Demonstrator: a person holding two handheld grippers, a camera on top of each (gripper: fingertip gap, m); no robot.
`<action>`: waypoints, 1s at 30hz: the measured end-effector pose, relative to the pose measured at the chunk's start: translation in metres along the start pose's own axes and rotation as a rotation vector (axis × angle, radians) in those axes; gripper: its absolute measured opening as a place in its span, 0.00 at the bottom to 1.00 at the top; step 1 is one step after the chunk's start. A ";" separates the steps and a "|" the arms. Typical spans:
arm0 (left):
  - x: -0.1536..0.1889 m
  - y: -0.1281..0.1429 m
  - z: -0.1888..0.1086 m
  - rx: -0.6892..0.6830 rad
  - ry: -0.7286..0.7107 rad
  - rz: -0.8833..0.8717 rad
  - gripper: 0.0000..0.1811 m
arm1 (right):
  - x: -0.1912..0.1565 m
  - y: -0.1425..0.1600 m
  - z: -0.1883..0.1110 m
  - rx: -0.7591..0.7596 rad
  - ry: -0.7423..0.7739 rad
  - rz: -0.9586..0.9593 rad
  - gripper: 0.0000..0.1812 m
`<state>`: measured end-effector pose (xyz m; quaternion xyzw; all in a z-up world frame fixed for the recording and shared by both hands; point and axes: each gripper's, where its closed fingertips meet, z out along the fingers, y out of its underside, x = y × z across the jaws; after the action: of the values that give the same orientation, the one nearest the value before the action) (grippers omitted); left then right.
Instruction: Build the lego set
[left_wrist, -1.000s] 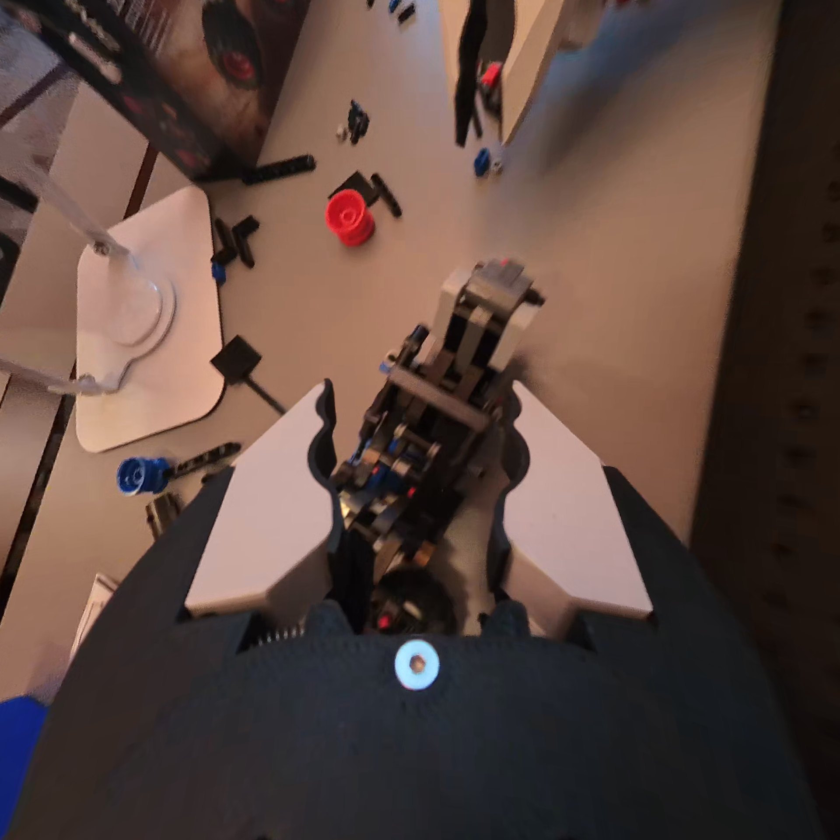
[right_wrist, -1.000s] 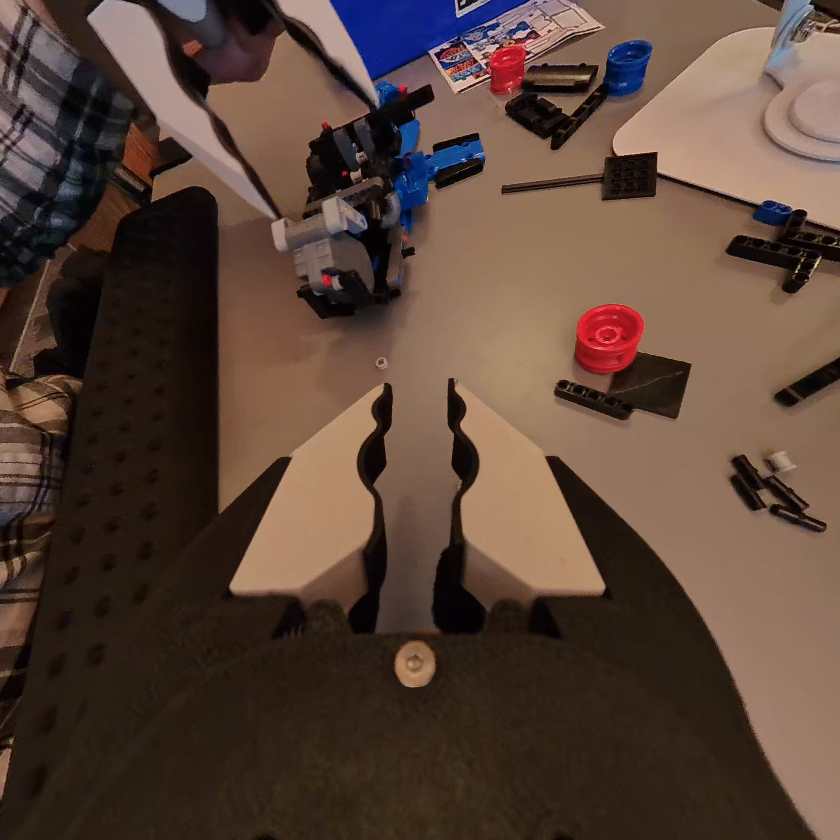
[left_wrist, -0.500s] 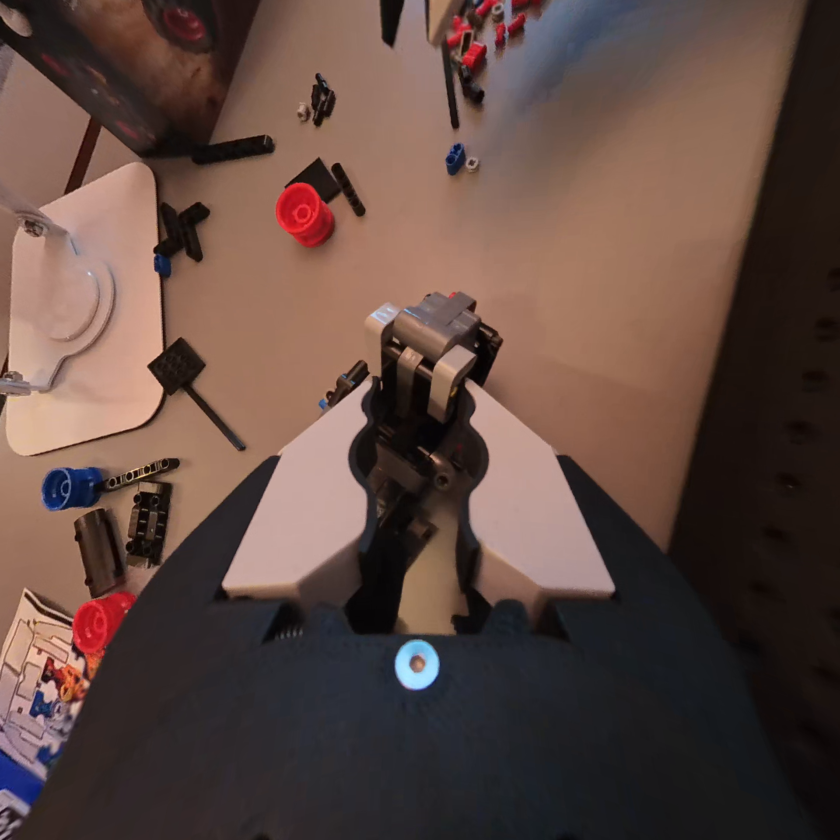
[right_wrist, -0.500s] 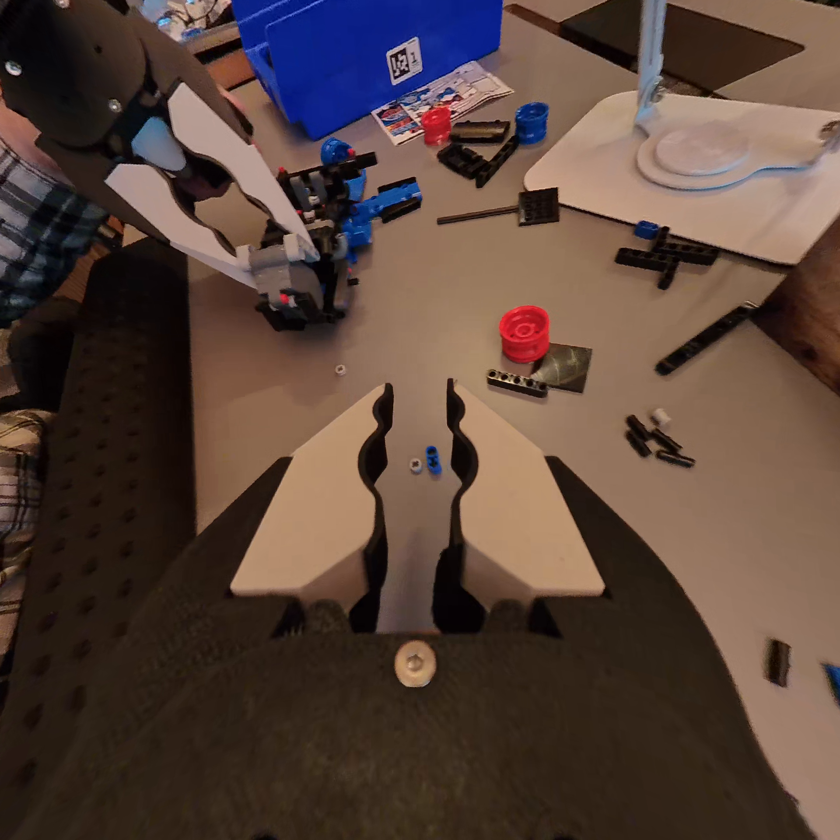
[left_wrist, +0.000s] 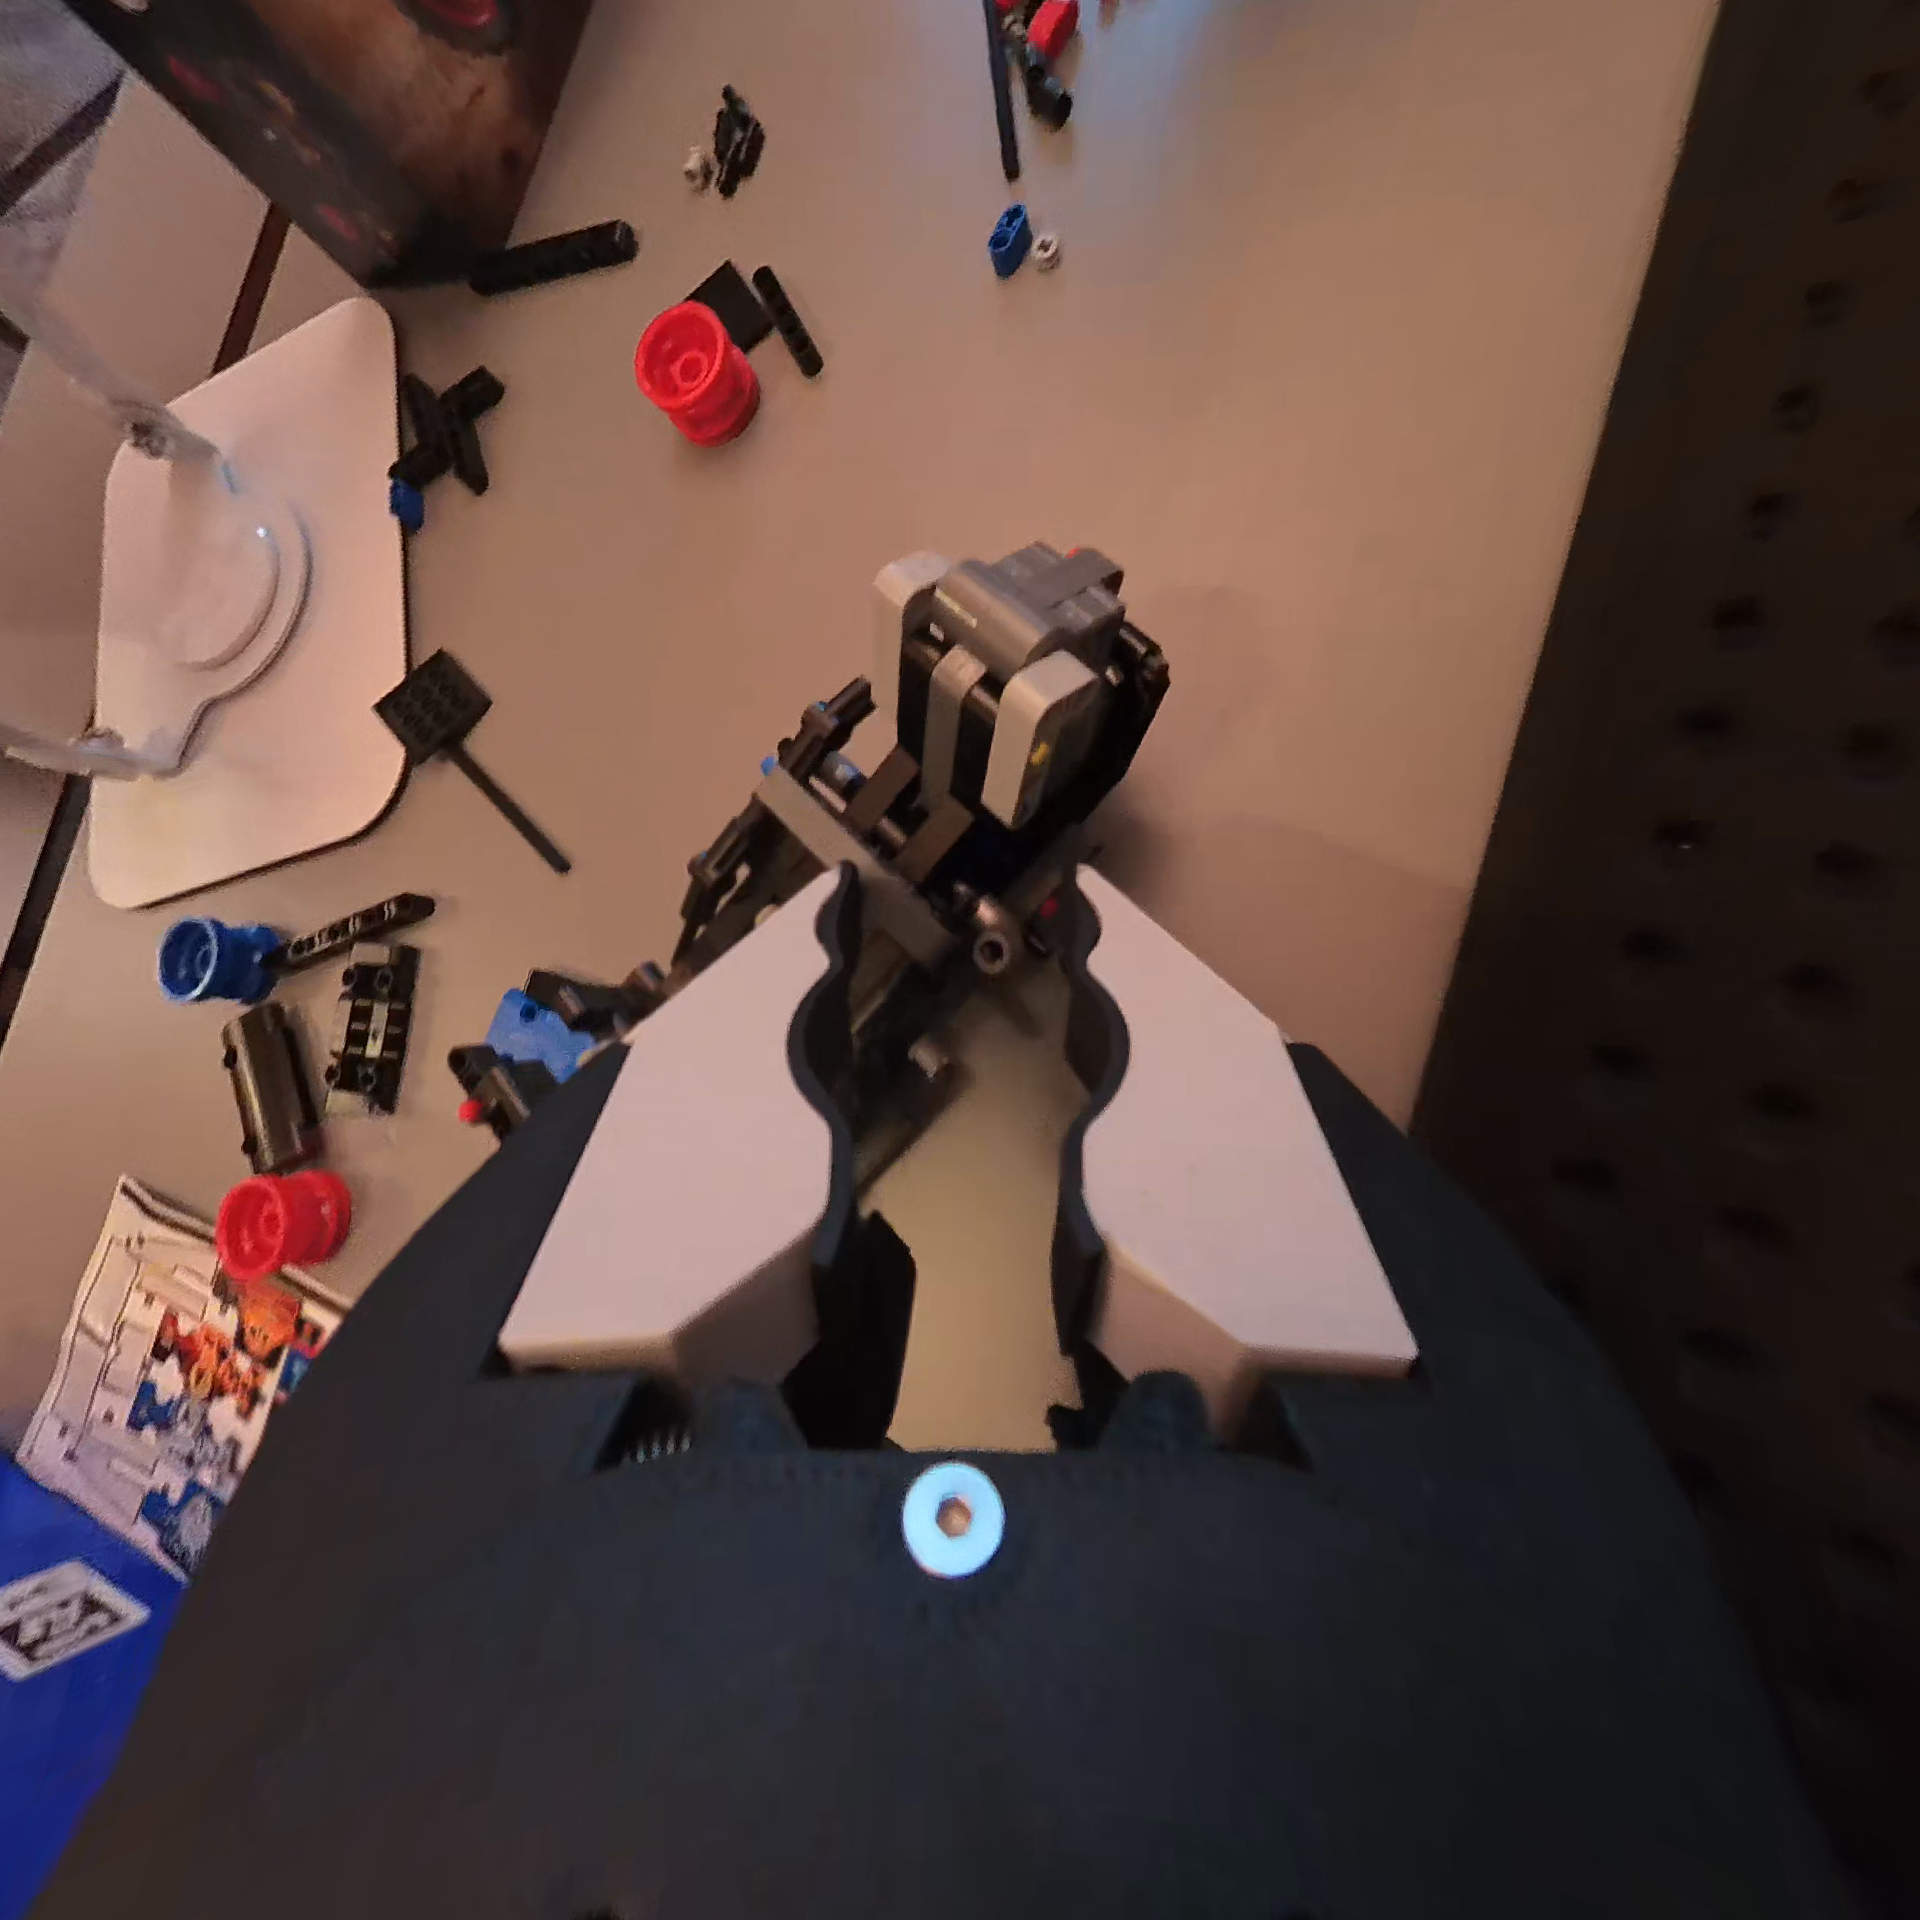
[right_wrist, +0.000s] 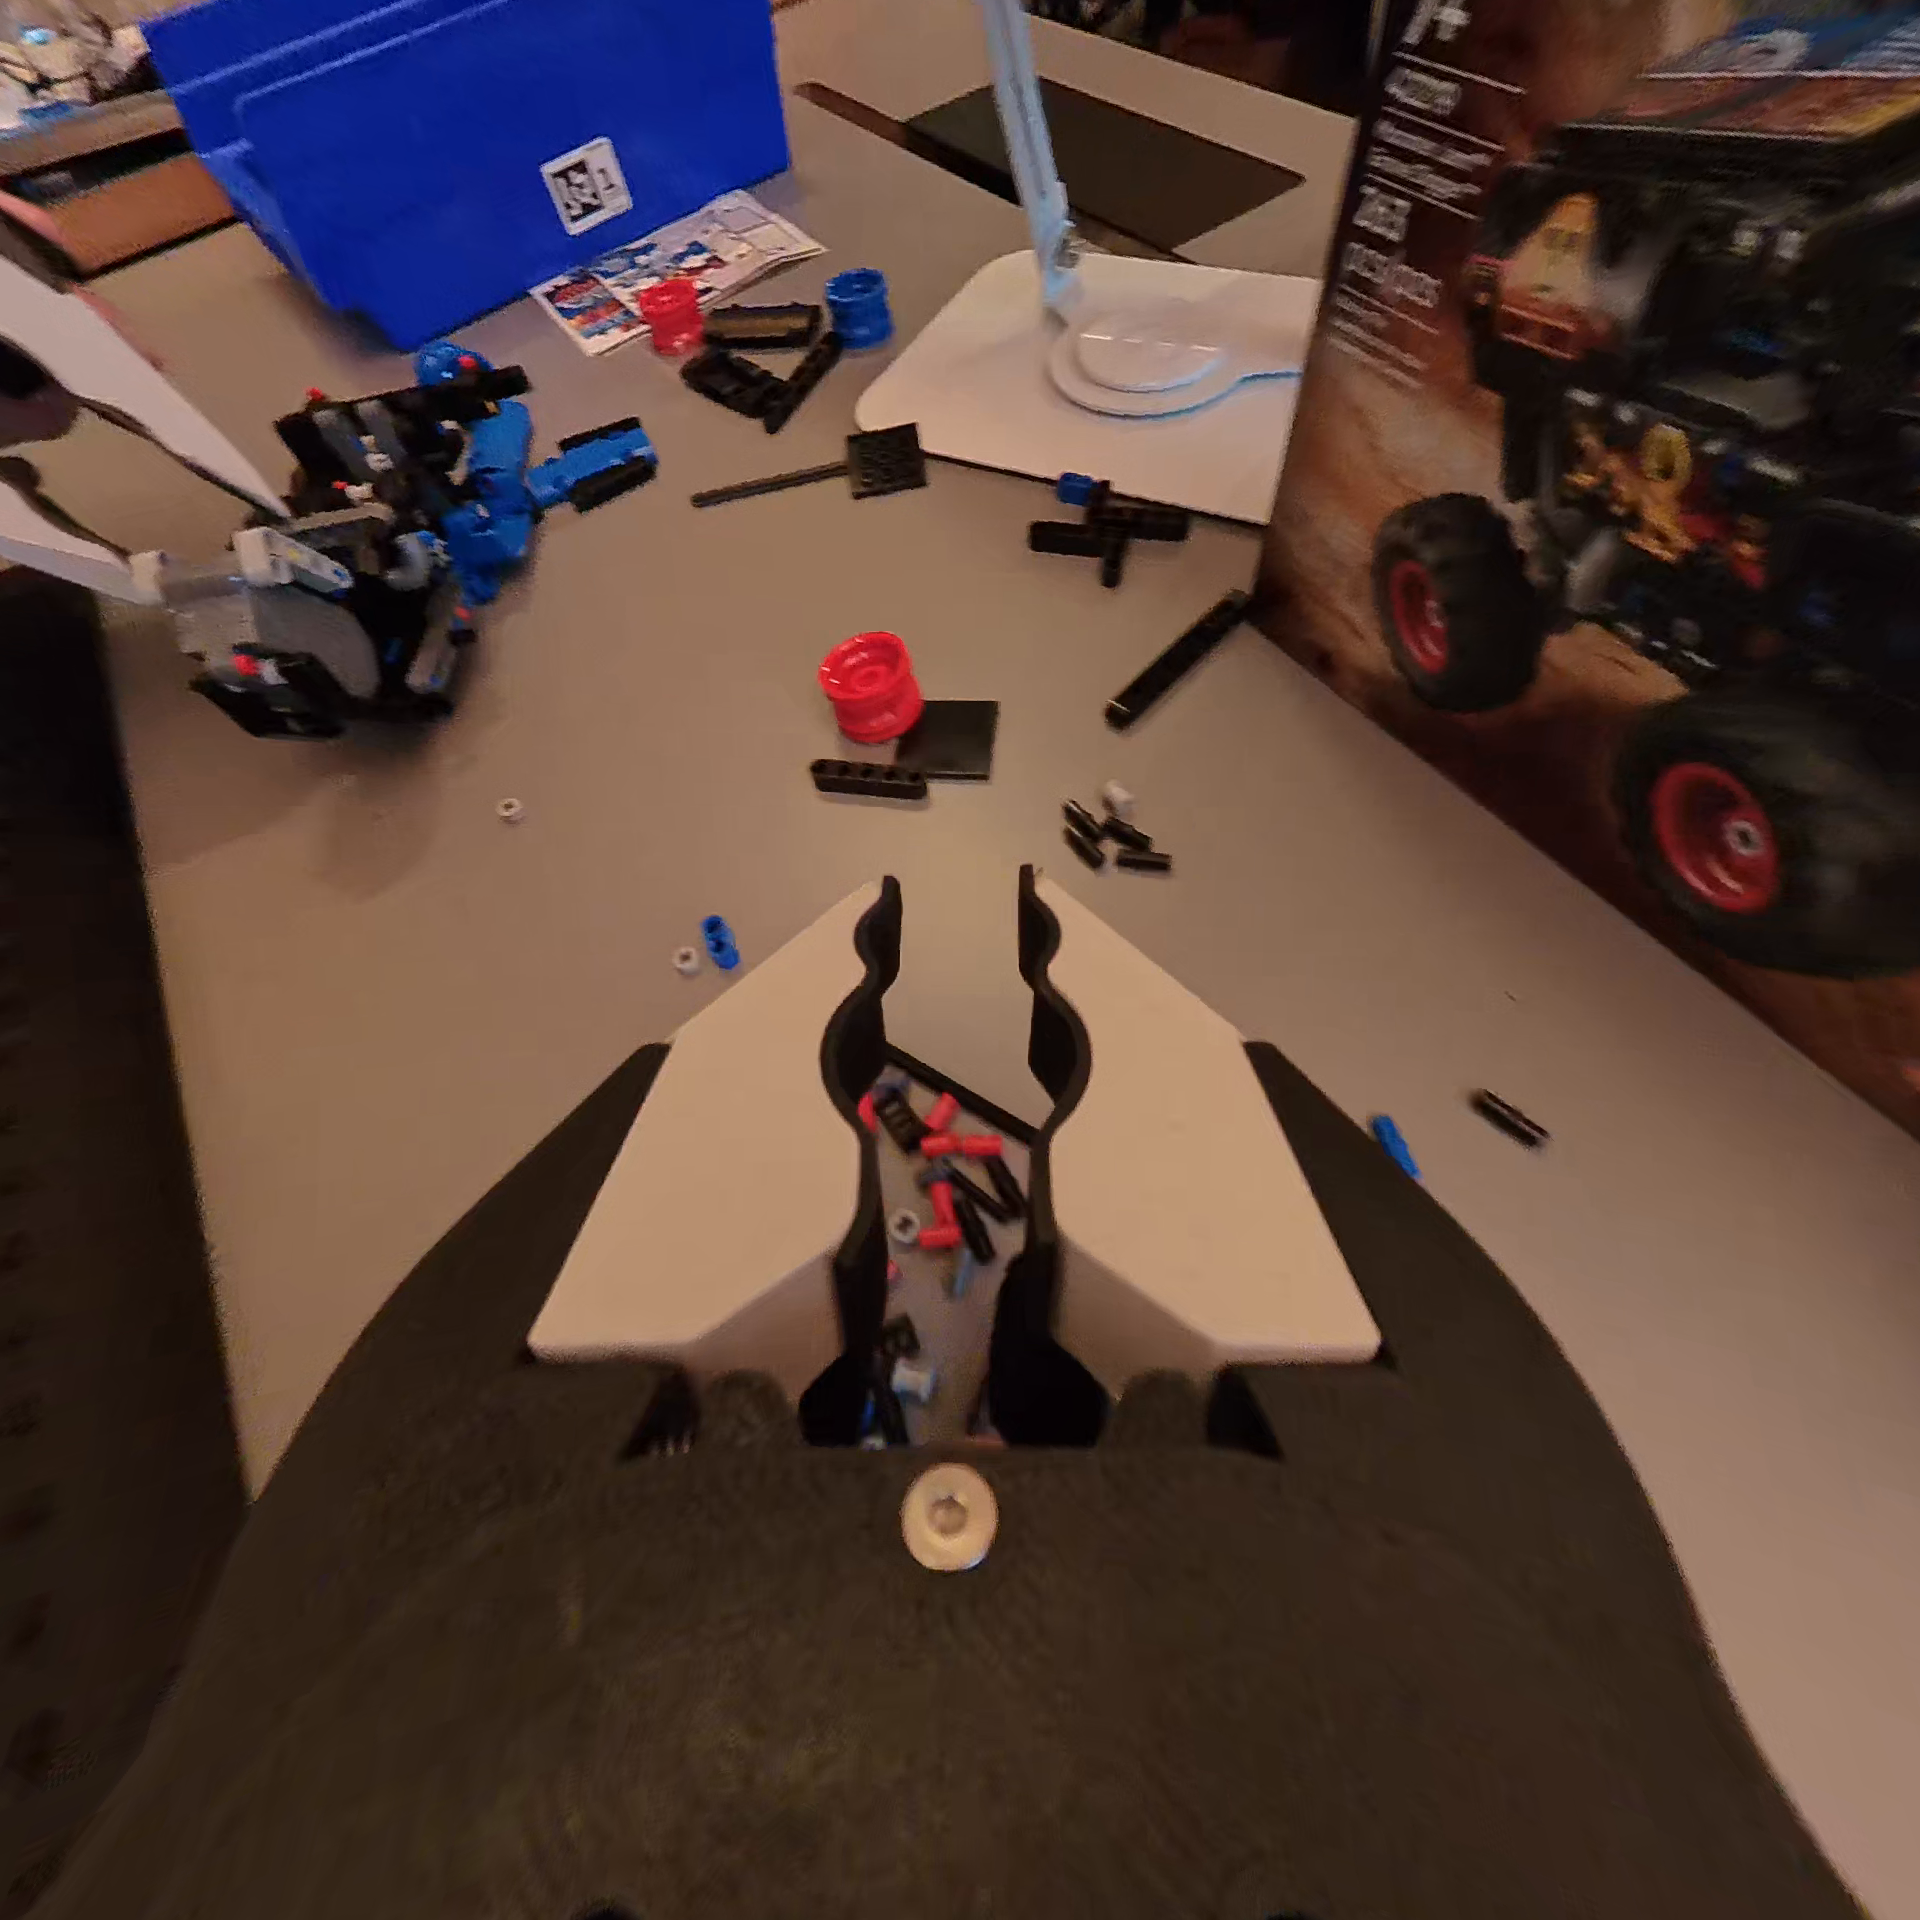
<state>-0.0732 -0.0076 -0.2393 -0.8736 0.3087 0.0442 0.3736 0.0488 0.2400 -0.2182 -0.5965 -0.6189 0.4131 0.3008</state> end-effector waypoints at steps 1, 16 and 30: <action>0.000 0.003 -0.002 -0.005 -0.013 -0.009 0.18 | 0.005 0.002 -0.003 -0.003 0.017 0.004 0.11; 0.001 -0.023 0.009 0.024 -0.058 -0.107 0.17 | 0.025 0.044 -0.017 -0.189 0.061 -0.053 0.06; 0.017 -0.009 0.008 0.071 -0.053 -0.159 0.13 | 0.007 0.086 -0.011 -0.410 -0.067 -0.216 0.00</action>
<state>-0.0528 -0.0062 -0.2451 -0.8801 0.2299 0.0266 0.4145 0.0995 0.2439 -0.2883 -0.5616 -0.7597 0.2637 0.1949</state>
